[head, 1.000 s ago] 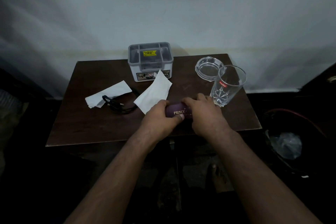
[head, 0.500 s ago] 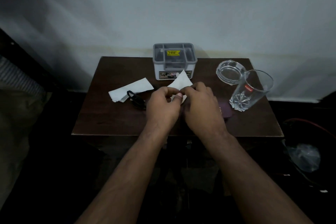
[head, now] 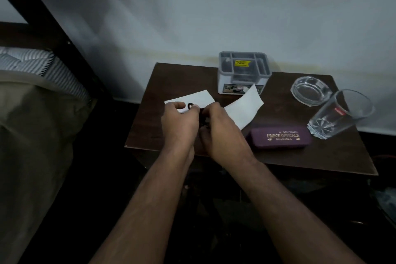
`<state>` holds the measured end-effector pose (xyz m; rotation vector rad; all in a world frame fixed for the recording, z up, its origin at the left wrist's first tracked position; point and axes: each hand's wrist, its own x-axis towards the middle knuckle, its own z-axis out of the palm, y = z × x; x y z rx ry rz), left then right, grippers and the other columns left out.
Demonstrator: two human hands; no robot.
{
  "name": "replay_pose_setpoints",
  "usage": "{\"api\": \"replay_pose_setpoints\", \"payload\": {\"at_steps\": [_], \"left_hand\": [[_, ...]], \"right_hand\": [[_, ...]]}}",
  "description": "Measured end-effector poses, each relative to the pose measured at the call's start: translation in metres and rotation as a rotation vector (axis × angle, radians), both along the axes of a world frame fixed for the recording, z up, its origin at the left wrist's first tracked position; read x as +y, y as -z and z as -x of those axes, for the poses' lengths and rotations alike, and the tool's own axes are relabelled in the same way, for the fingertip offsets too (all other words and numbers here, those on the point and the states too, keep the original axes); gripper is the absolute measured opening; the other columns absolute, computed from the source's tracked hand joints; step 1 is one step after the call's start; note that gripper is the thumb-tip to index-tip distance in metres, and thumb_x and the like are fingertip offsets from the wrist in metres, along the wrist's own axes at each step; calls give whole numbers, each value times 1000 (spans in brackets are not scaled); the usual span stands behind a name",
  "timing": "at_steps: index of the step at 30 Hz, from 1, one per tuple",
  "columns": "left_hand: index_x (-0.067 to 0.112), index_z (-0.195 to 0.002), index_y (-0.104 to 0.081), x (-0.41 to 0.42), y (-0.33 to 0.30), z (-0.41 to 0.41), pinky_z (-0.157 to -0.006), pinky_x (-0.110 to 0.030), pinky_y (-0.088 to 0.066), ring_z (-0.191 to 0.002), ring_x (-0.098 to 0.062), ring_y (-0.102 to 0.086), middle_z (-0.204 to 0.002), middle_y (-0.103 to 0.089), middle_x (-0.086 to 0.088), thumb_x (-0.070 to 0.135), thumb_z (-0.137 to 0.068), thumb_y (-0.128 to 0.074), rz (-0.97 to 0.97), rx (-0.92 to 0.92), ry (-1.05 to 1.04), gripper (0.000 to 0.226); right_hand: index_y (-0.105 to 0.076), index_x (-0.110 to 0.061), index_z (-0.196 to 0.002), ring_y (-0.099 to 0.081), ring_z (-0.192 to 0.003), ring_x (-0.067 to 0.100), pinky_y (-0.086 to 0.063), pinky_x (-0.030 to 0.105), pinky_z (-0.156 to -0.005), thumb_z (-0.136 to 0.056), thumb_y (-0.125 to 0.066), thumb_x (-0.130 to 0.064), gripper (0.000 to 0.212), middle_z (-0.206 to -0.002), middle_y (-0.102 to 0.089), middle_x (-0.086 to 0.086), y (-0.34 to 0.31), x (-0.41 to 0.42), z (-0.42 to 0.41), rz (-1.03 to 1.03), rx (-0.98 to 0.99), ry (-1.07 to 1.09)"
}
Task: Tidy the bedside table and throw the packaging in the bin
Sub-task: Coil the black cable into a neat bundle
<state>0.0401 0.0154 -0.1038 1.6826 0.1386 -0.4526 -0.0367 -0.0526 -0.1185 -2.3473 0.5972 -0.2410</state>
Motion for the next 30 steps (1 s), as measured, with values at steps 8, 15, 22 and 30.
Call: {"api": "replay_pose_setpoints", "payload": {"at_steps": [8, 15, 22, 30], "left_hand": [[20, -120, -62, -4, -2, -9, -44, -14, -45, -72, -11, -58, -89, -66, -2, 7, -99, -56, 56, 212, 141, 25], [17, -114, -70, 0, -5, -14, -40, -13, -44, -67, -13, -58, -91, -67, -5, 5, -103, -48, 75, 197, 167, 27], [16, -96, -65, 5, -11, -15, -53, -21, -50, -70, -12, -66, -91, -72, -4, 39, -105, -53, 57, 153, 148, 27], [9, -85, -72, 4, -18, -9, -37, -15, -30, -37, -1, -42, -47, -51, 13, 47, -97, -64, 47, -185, 270, 41]], "right_hand": [[-36, -14, -126, -67, -99, 36, -54, 45, -81, -93, -60, -12, 41, -111, -68, 12, 19, -13, -15, -64, 104, -15], [-54, -14, -124, -66, -104, 32, -55, 47, -86, -90, -67, -22, 37, -115, -70, 10, 37, -17, -23, 11, 206, -108], [-67, -15, -93, -67, -92, 27, -53, 48, -89, -102, -50, -50, 41, -94, -72, 11, 15, -25, -18, -346, -53, -1], [-65, -17, -99, -54, -53, 9, -36, 22, -43, -93, -55, -53, 38, -74, -59, 2, -18, -29, -5, -1007, -465, 223]]}}
